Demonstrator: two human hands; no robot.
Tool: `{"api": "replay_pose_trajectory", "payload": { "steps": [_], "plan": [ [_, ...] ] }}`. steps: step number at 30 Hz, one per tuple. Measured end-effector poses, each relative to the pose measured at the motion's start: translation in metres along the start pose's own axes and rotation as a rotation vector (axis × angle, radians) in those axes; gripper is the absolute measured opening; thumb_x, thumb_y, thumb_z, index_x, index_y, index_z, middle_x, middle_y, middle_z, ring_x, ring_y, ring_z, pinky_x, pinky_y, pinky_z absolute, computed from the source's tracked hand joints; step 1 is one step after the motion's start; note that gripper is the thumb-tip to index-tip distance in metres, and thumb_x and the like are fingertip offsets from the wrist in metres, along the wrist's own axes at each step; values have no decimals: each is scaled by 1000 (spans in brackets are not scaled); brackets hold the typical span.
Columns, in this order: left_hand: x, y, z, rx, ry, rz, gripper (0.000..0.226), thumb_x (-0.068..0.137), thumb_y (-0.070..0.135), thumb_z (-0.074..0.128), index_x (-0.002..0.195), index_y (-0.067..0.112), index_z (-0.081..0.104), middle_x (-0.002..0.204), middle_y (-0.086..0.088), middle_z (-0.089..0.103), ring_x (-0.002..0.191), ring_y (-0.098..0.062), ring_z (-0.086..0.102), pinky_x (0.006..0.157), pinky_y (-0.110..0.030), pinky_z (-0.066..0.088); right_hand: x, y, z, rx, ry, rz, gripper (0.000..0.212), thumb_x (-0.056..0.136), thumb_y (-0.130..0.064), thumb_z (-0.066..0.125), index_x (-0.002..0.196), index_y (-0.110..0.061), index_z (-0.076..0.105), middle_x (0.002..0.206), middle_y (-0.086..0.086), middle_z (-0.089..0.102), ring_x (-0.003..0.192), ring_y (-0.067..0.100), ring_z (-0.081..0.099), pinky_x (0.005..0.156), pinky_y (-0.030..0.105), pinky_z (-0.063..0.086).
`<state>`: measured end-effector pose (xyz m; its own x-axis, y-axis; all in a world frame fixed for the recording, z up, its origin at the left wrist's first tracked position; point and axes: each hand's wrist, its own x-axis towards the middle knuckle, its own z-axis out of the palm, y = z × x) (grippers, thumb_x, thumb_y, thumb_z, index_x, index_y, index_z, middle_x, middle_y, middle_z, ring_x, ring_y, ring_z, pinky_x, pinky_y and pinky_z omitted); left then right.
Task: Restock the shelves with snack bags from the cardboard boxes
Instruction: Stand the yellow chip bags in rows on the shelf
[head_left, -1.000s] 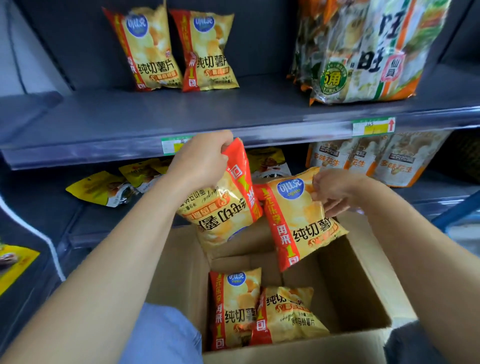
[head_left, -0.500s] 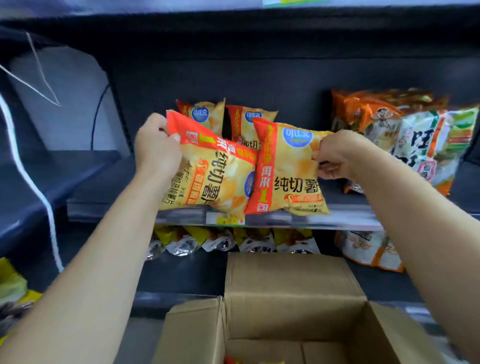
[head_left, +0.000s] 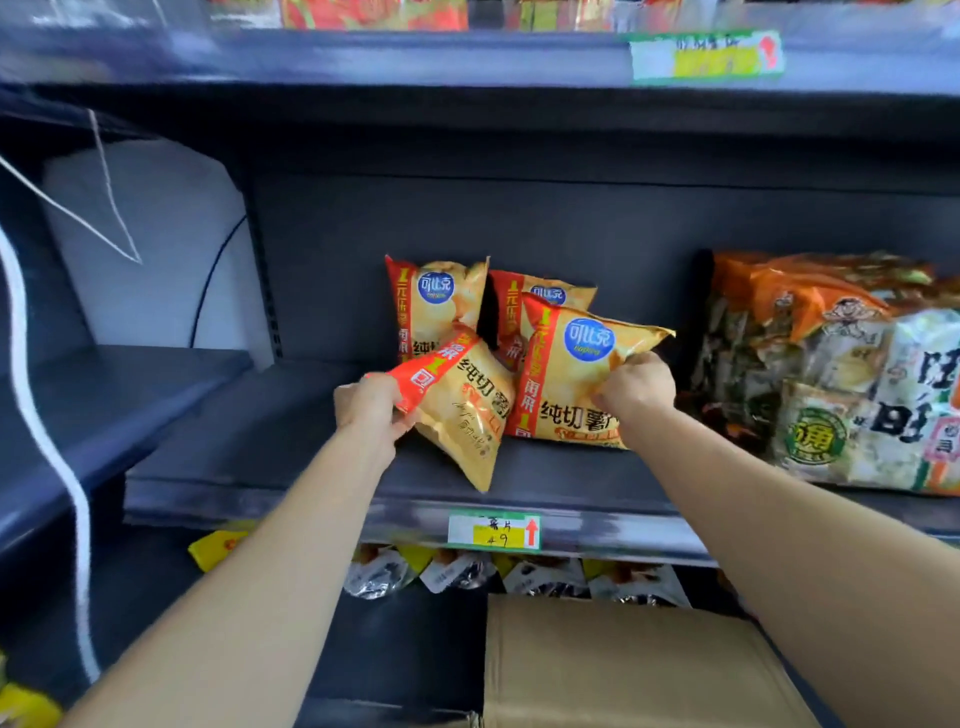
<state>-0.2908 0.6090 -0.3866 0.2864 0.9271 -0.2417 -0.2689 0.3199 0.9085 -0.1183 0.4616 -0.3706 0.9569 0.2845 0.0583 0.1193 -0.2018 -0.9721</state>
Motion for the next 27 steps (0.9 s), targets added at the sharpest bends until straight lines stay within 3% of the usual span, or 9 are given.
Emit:
{"api": "replay_pose_trajectory", "payload": {
  "steps": [3,7,13,14,16,19,22,24,27],
  "plan": [
    [7,10,2,260,-1,58,15,79,26,55,72,14,50,72,-4,60,63,-16,55,58,-26,42,6,-2,8,71,11,5,18,90,1,48,96,-16,50,94,1,57,93,23,60,87,40,55],
    [32,18,18,856,265,478,39,75,55,54,78,16,60,103,-8,64,93,-29,62,87,-45,50,13,-2,14,74,27,-18,20,91,1,49,104,-15,49,94,-1,54,86,15,54,76,31,51],
    [28,31,41,1585,-288,329,80,67,70,66,122,12,53,117,-6,60,105,-27,60,92,-39,52,19,7,21,47,45,-53,25,93,-11,53,115,-12,43,103,1,53,86,15,54,59,25,44],
    [30,33,42,1579,-331,312,76,70,64,69,123,11,54,118,-6,60,105,-26,60,92,-38,51,20,11,23,39,27,-44,30,90,-12,58,113,-14,41,106,2,55,90,17,56,60,26,47],
    [36,33,40,1409,-396,253,69,69,49,79,122,10,56,114,-5,64,102,-25,63,92,-37,52,19,18,28,-23,-8,-25,46,82,-17,69,117,-17,39,117,5,56,111,25,53,80,38,53],
    [43,31,27,1134,-428,184,61,66,30,86,118,10,59,106,-7,69,92,-23,68,83,-38,56,18,23,36,-229,4,-40,67,80,-26,70,137,-15,36,136,6,42,129,32,34,106,45,37],
    [44,31,8,979,-444,224,45,71,24,83,108,9,62,96,-4,69,80,-16,67,63,-26,52,18,27,41,-159,19,-89,62,84,-21,66,138,-17,37,139,5,39,129,30,30,97,40,40],
    [46,30,-4,902,-447,289,39,71,25,82,102,13,62,96,-3,69,81,-15,67,65,-25,51,18,28,43,-122,29,-123,57,86,-19,65,137,-17,39,138,4,41,128,29,31,86,37,38],
    [56,24,-20,729,-399,355,52,72,24,82,116,14,56,108,-2,67,92,-15,66,73,-26,51,18,28,47,-137,28,-135,59,86,-23,66,138,-16,38,140,4,37,128,29,31,89,39,38]
  ]
}}
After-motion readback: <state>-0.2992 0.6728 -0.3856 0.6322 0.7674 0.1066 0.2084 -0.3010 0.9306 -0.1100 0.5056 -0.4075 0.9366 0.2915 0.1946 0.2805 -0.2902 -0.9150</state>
